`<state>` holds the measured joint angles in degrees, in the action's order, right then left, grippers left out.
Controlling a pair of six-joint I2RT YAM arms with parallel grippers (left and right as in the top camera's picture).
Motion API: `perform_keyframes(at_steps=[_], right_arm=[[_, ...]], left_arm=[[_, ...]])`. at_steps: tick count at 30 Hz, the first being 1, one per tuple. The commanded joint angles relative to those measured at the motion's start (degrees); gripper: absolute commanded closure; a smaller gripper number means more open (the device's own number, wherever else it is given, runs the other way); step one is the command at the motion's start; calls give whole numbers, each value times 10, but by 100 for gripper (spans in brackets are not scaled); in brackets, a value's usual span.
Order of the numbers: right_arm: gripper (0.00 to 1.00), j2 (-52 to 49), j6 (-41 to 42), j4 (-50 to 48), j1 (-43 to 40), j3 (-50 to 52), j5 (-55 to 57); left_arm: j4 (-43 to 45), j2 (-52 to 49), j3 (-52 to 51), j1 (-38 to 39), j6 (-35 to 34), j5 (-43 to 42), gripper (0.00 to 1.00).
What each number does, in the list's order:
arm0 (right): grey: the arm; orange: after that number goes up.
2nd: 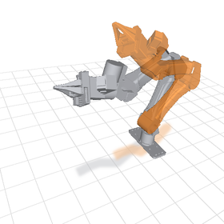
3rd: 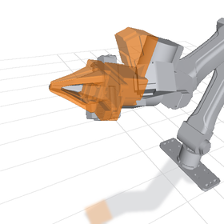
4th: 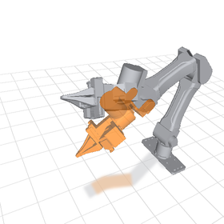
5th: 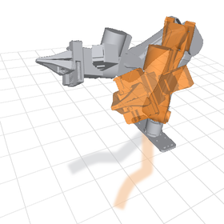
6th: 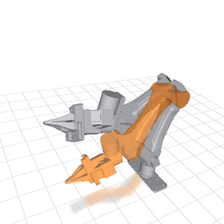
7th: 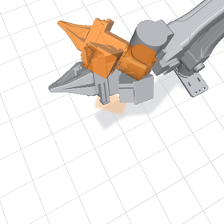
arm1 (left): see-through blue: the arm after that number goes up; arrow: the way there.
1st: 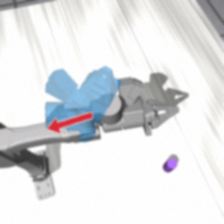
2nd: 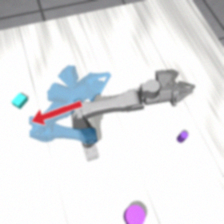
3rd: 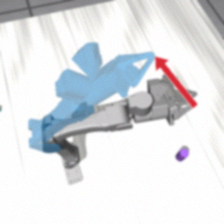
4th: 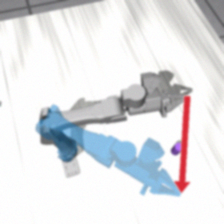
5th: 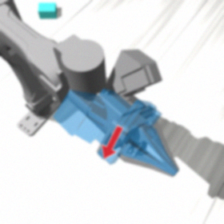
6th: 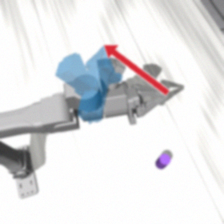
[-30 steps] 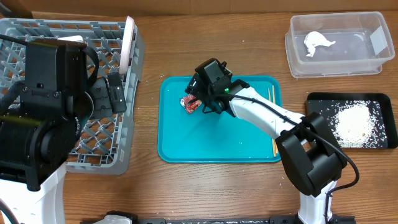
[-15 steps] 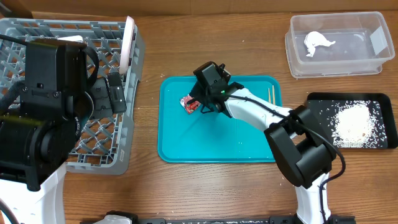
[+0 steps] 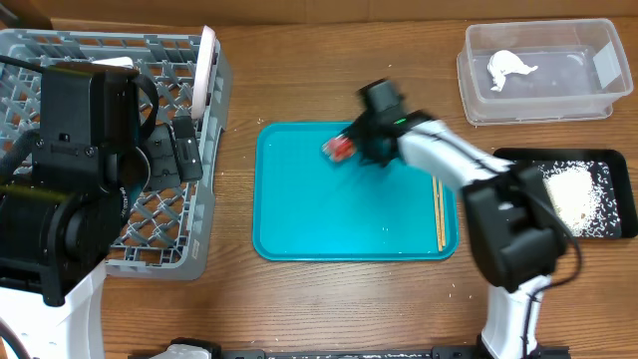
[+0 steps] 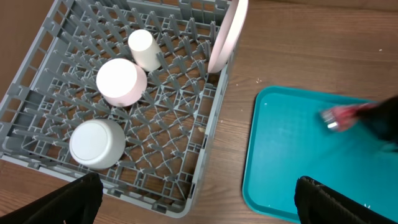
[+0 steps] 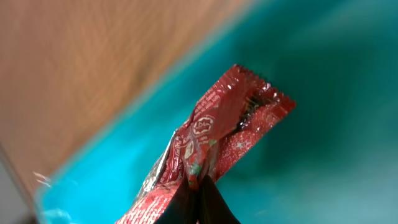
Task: Sort waste into correct bins and load items into the dishwasher
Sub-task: 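Carry the red wrapper right and drop it into the clear bin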
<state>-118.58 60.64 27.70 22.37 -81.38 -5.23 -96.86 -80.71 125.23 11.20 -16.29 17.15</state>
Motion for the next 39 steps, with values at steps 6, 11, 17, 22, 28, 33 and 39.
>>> perform_keyframes(at_steps=[6,11,17,22,28,33,39], right_arm=[[96,216,-52,-10,-226,-31,-110],[96,219,-59,-12,-315,-31,-107],[58,173,-72,-22,-360,-31,-52],[0,153,-116,-32,-375,-31,-66],[0,171,-170,-64,-396,-31,-204],[0,223,-170,-65,-432,-31,-288],[0,336,-170,-8,-536,-31,-289]], left_arm=[[1,-3,1,-3,7,-3,0],[1,-3,1,-3,7,-3,0],[1,-3,1,-3,7,-3,0],[1,-3,1,-3,7,-3,0],[1,-3,1,-3,7,-3,0],[1,-3,1,-3,7,-3,0],[1,-3,1,-3,7,-3,0]])
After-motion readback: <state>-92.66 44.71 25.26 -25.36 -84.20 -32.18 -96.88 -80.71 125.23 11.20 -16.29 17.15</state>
